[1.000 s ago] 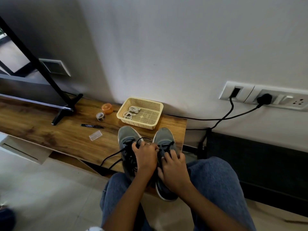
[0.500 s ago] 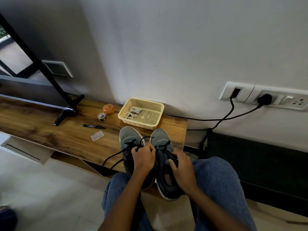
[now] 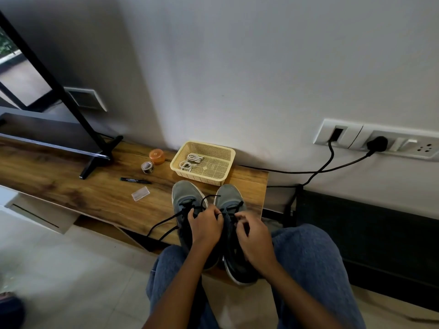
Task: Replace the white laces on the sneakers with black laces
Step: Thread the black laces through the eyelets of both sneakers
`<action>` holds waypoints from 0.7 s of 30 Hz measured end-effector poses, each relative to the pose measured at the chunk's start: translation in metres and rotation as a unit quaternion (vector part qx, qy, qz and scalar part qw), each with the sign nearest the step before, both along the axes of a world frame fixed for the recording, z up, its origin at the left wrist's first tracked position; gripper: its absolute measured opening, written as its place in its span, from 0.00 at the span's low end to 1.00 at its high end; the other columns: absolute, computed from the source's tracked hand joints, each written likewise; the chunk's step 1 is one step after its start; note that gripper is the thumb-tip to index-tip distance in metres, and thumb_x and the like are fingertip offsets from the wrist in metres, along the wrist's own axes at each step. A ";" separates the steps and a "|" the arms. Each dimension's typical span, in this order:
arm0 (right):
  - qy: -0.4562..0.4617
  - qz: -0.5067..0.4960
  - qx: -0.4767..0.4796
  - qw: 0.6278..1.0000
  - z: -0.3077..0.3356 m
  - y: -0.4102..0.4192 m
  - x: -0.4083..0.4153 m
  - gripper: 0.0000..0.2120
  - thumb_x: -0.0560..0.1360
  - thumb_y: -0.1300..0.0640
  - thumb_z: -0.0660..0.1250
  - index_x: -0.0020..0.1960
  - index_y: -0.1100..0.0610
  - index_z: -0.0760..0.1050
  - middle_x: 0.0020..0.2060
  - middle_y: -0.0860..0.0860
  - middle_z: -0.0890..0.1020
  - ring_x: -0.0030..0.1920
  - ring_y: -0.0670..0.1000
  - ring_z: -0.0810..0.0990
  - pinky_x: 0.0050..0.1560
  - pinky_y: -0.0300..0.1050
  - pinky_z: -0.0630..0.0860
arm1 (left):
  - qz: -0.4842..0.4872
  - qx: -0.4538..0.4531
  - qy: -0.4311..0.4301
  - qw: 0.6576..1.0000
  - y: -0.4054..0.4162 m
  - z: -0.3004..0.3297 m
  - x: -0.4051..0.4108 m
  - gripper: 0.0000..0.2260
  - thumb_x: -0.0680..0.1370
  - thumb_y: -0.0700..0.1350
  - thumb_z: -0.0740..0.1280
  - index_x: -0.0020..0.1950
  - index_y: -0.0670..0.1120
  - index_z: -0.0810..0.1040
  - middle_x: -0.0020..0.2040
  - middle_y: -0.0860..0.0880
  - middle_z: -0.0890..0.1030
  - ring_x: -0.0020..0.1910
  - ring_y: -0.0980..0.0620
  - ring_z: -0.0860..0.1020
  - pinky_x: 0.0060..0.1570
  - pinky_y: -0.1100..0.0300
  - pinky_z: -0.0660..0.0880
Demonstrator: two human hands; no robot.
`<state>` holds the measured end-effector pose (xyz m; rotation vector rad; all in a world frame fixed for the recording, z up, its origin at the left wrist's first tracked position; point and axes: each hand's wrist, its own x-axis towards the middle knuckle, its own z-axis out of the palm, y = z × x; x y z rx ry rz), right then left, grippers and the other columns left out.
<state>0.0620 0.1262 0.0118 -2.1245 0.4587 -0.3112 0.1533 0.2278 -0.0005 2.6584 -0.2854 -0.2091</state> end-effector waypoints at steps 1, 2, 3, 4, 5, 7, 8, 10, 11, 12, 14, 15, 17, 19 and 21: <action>0.002 0.013 -0.064 0.998 -0.003 -0.001 -0.003 0.12 0.77 0.59 0.58 0.57 0.53 0.76 0.47 0.48 0.80 0.49 0.49 0.78 0.51 0.45 0.74 | 0.003 -0.011 0.002 1.000 0.000 0.000 0.000 0.06 0.81 0.47 0.60 0.46 0.49 0.74 0.38 0.52 0.79 0.44 0.53 0.78 0.74 0.52 0.48; 0.018 0.041 -0.116 0.992 -0.004 0.000 -0.006 0.15 0.76 0.58 0.55 0.58 0.53 0.75 0.48 0.49 0.80 0.51 0.51 0.77 0.52 0.47 0.71 | 0.006 -0.020 0.006 1.000 0.000 0.000 0.000 0.06 0.80 0.46 0.60 0.46 0.48 0.74 0.37 0.53 0.78 0.43 0.53 0.77 0.74 0.52 0.47; 0.036 0.063 -0.166 0.983 -0.004 0.002 -0.009 0.19 0.74 0.56 0.51 0.59 0.53 0.75 0.49 0.50 0.79 0.52 0.52 0.76 0.52 0.48 0.69 | 0.009 -0.029 0.012 0.999 0.000 0.001 0.000 0.06 0.80 0.46 0.60 0.46 0.48 0.74 0.36 0.54 0.76 0.41 0.53 0.76 0.74 0.53 0.47; 0.044 0.066 -0.211 0.974 -0.007 0.003 -0.012 0.22 0.72 0.54 0.49 0.60 0.52 0.74 0.50 0.50 0.79 0.53 0.53 0.76 0.51 0.49 0.67 | 0.014 -0.039 0.018 0.999 -0.001 0.001 0.001 0.06 0.80 0.45 0.60 0.45 0.47 0.73 0.35 0.54 0.75 0.39 0.53 0.74 0.74 0.53 0.47; 0.044 0.047 -0.238 0.969 -0.009 0.005 -0.015 0.23 0.69 0.54 0.50 0.60 0.51 0.74 0.52 0.50 0.79 0.54 0.54 0.76 0.50 0.50 0.67 | 0.020 -0.053 0.024 0.998 -0.001 0.001 0.001 0.06 0.80 0.45 0.60 0.44 0.46 0.73 0.34 0.54 0.74 0.37 0.54 0.73 0.74 0.53 0.47; 0.058 -0.011 -0.229 0.972 -0.007 0.005 -0.017 0.24 0.68 0.57 0.59 0.64 0.51 0.71 0.63 0.52 0.74 0.62 0.58 0.72 0.55 0.56 0.68 | 0.031 -0.079 0.037 0.996 0.000 0.002 0.003 0.06 0.79 0.44 0.61 0.43 0.46 0.70 0.32 0.53 0.72 0.33 0.57 0.70 0.74 0.54 0.47; 0.088 -0.020 -0.215 0.972 -0.006 0.001 -0.015 0.28 0.68 0.59 0.63 0.68 0.51 0.68 0.70 0.53 0.67 0.67 0.59 0.66 0.61 0.60 0.65 | 0.032 -0.086 0.044 0.995 0.000 0.003 0.004 0.06 0.79 0.44 0.61 0.42 0.45 0.69 0.32 0.53 0.72 0.32 0.58 0.69 0.74 0.54 0.46; 0.179 0.040 -0.182 0.966 -0.006 -0.007 -0.009 0.35 0.71 0.60 0.67 0.75 0.52 0.58 0.76 0.53 0.55 0.73 0.57 0.58 0.70 0.58 0.58 | 0.027 -0.097 0.068 0.993 0.001 0.004 0.006 0.07 0.79 0.44 0.61 0.42 0.45 0.69 0.33 0.52 0.73 0.33 0.60 0.70 0.74 0.54 0.45; 0.211 0.071 -0.171 0.960 -0.008 -0.009 -0.006 0.36 0.72 0.59 0.66 0.76 0.52 0.55 0.76 0.53 0.55 0.72 0.57 0.60 0.70 0.55 0.60 | 0.025 -0.103 0.080 0.991 0.001 0.004 0.006 0.07 0.79 0.45 0.61 0.42 0.45 0.69 0.33 0.52 0.75 0.34 0.60 0.70 0.74 0.53 0.44; 0.222 0.090 -0.152 0.959 -0.010 -0.010 -0.004 0.35 0.72 0.58 0.66 0.76 0.53 0.54 0.74 0.54 0.58 0.70 0.57 0.63 0.68 0.54 0.64 | 0.022 -0.109 0.093 0.989 0.000 0.006 0.007 0.08 0.79 0.46 0.61 0.41 0.46 0.69 0.34 0.51 0.75 0.35 0.60 0.71 0.75 0.53 0.43; 0.215 0.096 -0.119 0.965 -0.017 -0.009 0.000 0.36 0.73 0.57 0.67 0.76 0.54 0.54 0.72 0.54 0.62 0.67 0.58 0.67 0.65 0.53 0.69 | 0.017 -0.119 0.123 0.985 0.001 0.011 0.009 0.09 0.80 0.46 0.60 0.40 0.47 0.67 0.36 0.50 0.77 0.37 0.60 0.73 0.75 0.52 0.40; 0.219 0.098 -0.116 0.964 -0.020 -0.008 0.002 0.37 0.73 0.57 0.68 0.76 0.55 0.54 0.73 0.55 0.61 0.68 0.58 0.66 0.65 0.52 0.69 | 0.014 -0.124 0.141 0.982 0.001 0.013 0.009 0.09 0.80 0.47 0.60 0.40 0.47 0.67 0.37 0.49 0.77 0.39 0.60 0.73 0.75 0.52 0.40; 0.232 0.104 -0.132 0.958 -0.023 -0.006 0.005 0.38 0.73 0.58 0.68 0.77 0.55 0.52 0.75 0.54 0.56 0.70 0.59 0.63 0.67 0.51 0.68 | 0.009 -0.138 0.166 0.976 0.003 0.021 0.009 0.09 0.80 0.47 0.59 0.41 0.46 0.67 0.40 0.47 0.78 0.42 0.60 0.73 0.75 0.51 0.39; 0.246 0.106 -0.148 0.952 -0.024 -0.004 0.007 0.38 0.74 0.59 0.67 0.77 0.55 0.50 0.76 0.53 0.52 0.71 0.60 0.61 0.66 0.52 0.68 | 0.007 -0.167 0.184 0.969 0.007 0.027 0.011 0.10 0.80 0.47 0.61 0.40 0.46 0.67 0.39 0.49 0.77 0.44 0.60 0.73 0.74 0.51 0.41; 0.258 0.103 -0.164 0.946 -0.025 -0.002 0.009 0.37 0.75 0.60 0.65 0.78 0.54 0.48 0.77 0.52 0.51 0.71 0.60 0.60 0.65 0.52 0.68 | 0.001 -0.225 0.195 0.955 0.013 0.034 0.014 0.12 0.78 0.47 0.64 0.37 0.47 0.67 0.37 0.53 0.78 0.50 0.54 0.76 0.73 0.48 0.52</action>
